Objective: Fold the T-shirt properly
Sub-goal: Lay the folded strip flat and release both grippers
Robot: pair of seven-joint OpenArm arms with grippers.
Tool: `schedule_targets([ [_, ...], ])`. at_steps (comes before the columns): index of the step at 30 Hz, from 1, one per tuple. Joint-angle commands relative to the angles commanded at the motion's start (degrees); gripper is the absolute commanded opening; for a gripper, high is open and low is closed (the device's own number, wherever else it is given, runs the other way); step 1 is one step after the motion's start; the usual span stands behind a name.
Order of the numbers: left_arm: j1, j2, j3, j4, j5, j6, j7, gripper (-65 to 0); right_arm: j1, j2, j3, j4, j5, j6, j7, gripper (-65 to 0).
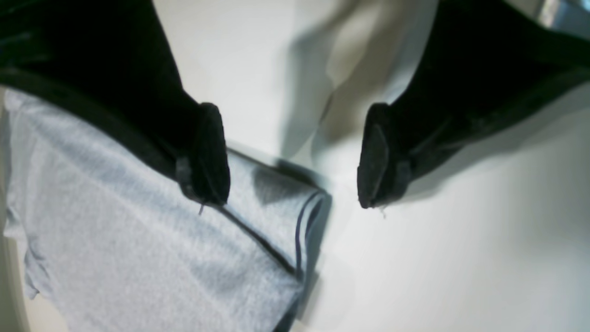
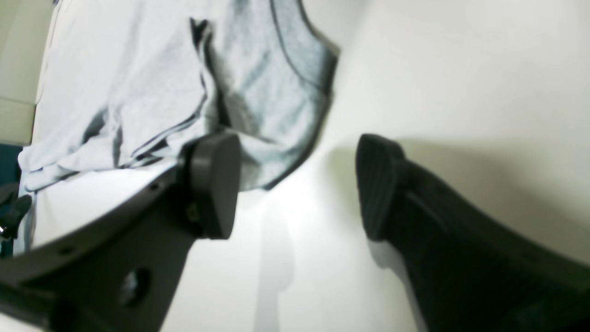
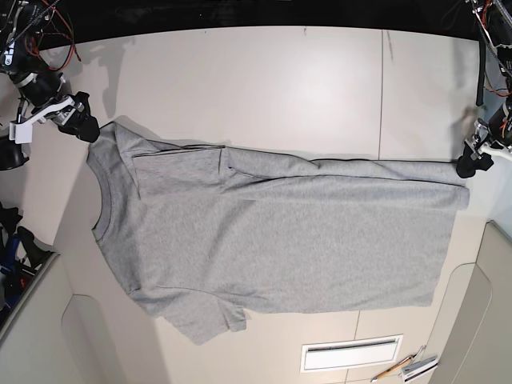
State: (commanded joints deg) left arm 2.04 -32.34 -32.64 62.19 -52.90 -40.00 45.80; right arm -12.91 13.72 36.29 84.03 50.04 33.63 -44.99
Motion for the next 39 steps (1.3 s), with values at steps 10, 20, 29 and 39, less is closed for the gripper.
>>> schedule_targets([
  [10,-0.28,3.37,0.13,-0.04,-0.35,0.00,-0.79,-17.7,2.84,-3.39,-3.61,-2.05,-0.15,0.00,1.68,-26.0],
  [20,-1.31,4.74,2.82,-0.07,5.40,0.00,-5.05,-17.8,12.20,-5.33,-5.46,-13.07,-1.07,0.09,1.90,-26.0],
  [29,-3.17,4.72,7.56,-0.07,10.93,0.00,-7.91,-24.4,12.55,-5.31,-6.01,-13.05,-1.22,0.09,1.88,-53.7],
  [39,-3.08,4.70,4.83,2.56,7.19,0.00,-0.13,-65.0,11.04,-4.17,-5.77,-9.51,-0.96,0.68,-1.60,-65.0],
])
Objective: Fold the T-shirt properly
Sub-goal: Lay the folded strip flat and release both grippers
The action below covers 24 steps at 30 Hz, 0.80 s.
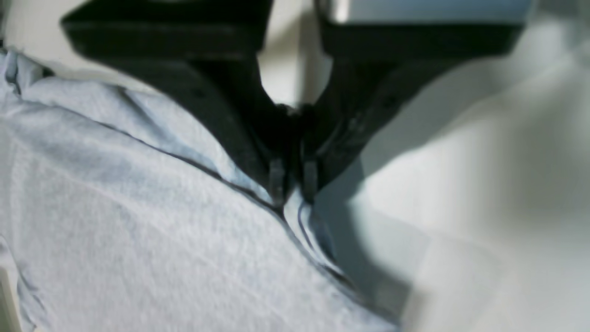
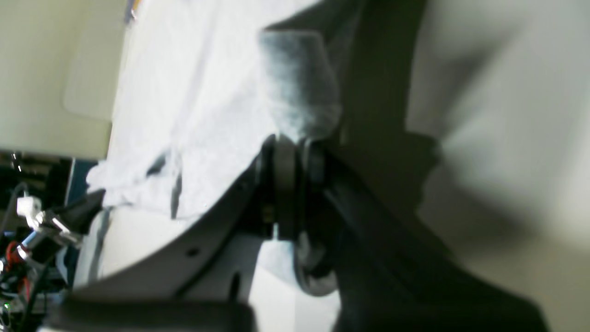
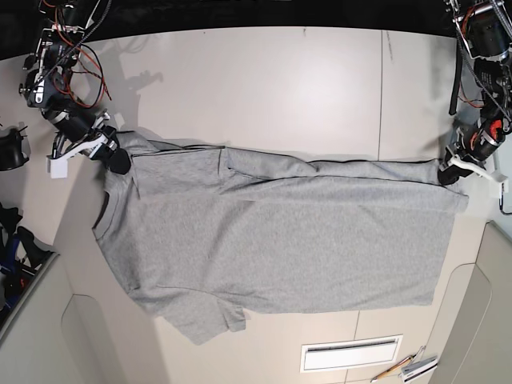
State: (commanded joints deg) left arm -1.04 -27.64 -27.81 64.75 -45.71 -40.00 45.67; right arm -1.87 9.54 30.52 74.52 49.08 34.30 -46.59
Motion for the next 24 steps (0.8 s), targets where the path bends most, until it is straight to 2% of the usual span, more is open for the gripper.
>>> schedule_targets([
  [5,3.76,-0.02,-4.92,10.80,-3.78,0.00,5.88,-65.0,-6.29,4.42,0.11,7.80,2.54,0.00,-0.44,-65.0],
  [12,13.25,-0.02,-4.90,21.31,-3.78,0.00,6.95,-65.0,-13.79,10.19,0.11,15.06,3.89,0.00,-1.27,-65.0],
  [24,29.09,0.00,-5.25,31.17,-3.80,0.00,8.46,-65.0,-21.86,13.57,4.02,16.76,6.21,0.02,-1.79,-65.0],
])
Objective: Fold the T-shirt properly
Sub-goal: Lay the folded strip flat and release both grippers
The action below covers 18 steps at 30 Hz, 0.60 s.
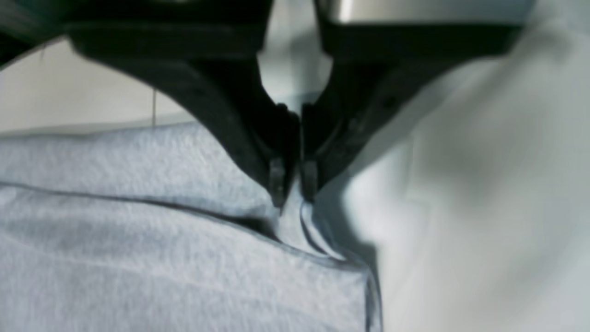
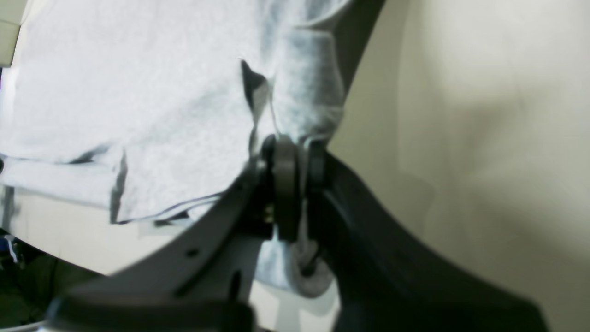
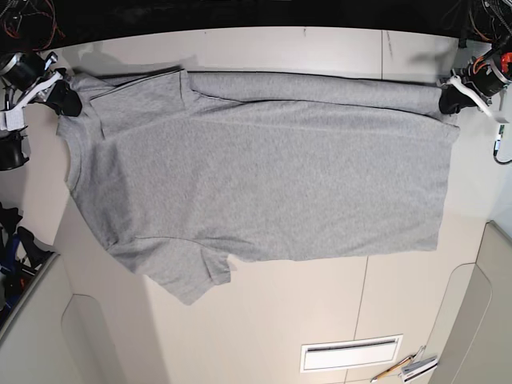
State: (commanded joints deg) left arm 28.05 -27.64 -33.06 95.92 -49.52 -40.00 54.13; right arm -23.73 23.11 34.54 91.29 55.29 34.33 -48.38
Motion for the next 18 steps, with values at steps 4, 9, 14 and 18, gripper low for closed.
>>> schedule_targets([
  [4,3.23,0.02,-1.53,0.35,-0.04,0.00,0.57,-65.0,-1.92,2.56,0.00,0.00,0.26,0.00,-0.28,-65.0],
  [9,5.01,0.00,-6.27,0.35,-3.41,0.00,2.93,-65.0,-3.26,4.85,0.07,0.00,0.24,-0.02,-0.31,-65.0],
  [14,5.27,0.02,-6.99,0.35,-6.97,0.00,5.73,-65.0,-3.45,5.11,0.07,0.00,0.26,-0.02,-0.28,-65.0],
  [18,5.31,0.02,-6.99,0.35,-7.06,0.00,5.73,-61.2,-3.45,5.11,0.07,0.00,0.22,-0.02,-0.31,-61.6],
])
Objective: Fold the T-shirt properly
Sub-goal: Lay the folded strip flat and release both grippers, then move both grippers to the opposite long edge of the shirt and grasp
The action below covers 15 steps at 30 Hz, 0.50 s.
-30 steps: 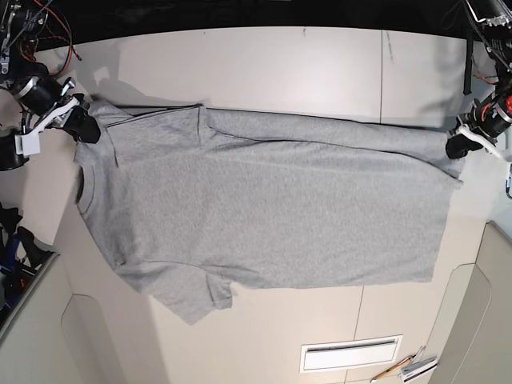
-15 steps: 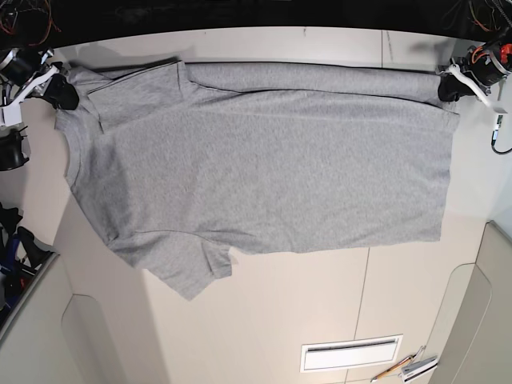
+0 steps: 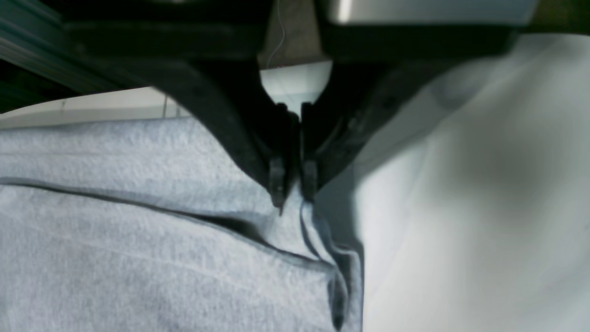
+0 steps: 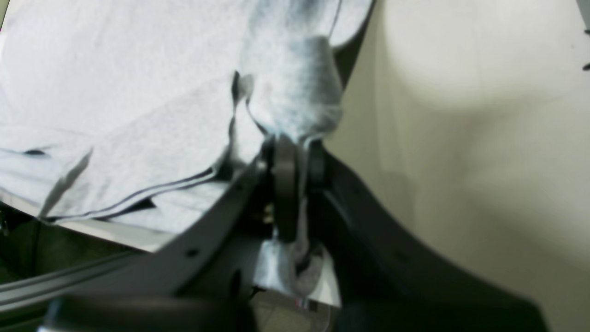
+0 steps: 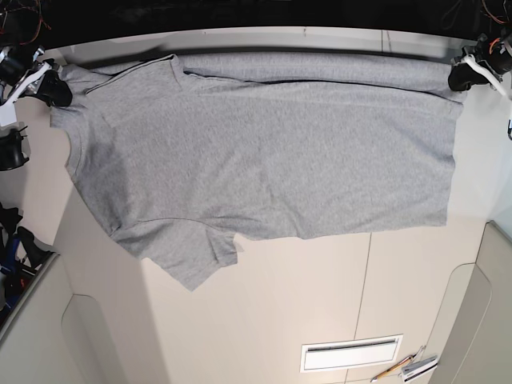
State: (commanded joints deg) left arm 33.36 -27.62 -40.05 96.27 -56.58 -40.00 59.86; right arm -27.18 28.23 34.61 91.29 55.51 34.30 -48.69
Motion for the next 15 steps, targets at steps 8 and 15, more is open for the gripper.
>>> schedule_targets([
  [8,0.15,-0.02,-0.24,0.00,0.00,0.00,2.05,-32.8,0.04,0.00,1.51,0.00,-1.03,-0.02,0.35,-33.5],
  [15,-0.15,-0.76,-9.70,0.00,-6.12,0.00,1.90,-32.8,3.96,0.15,8.85,0.00,-0.44,-0.04,1.38,-33.5],
])
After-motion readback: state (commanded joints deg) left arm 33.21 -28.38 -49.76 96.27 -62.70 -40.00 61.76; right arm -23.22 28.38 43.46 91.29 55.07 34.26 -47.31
